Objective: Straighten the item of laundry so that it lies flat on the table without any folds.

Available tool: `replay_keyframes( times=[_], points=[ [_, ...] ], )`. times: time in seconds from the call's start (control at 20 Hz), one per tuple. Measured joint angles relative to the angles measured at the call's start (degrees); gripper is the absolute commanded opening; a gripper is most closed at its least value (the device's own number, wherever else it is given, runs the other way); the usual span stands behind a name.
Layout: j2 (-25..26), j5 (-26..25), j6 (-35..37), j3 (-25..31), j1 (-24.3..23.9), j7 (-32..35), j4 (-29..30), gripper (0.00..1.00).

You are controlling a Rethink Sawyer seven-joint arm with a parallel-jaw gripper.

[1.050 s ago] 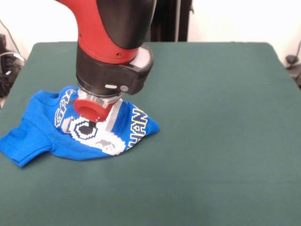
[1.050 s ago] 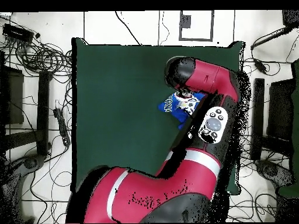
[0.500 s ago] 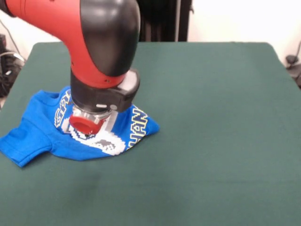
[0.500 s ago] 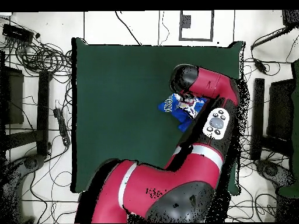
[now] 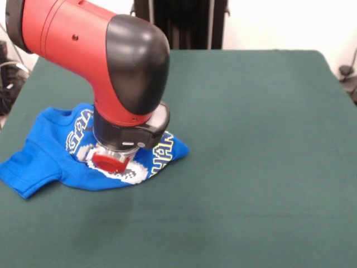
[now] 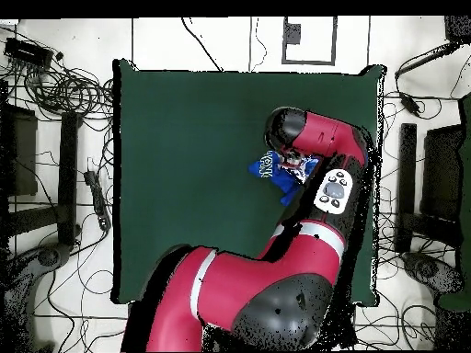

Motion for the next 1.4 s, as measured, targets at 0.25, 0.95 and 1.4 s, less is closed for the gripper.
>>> replay_keyframes(
  times=[0.25, 0.95, 1.4],
  points=[
    [0.7, 0.2, 0.2, 0.0, 0.3, 0.0, -1.9, 0.0],
    [9.0, 5.6, 14.0, -4.3, -0.2, 0.0, -19.7, 0.0],
    [12.7, 15.6, 19.1, -4.9, 1.1, 1.5, -27.2, 0.0]
  ],
)
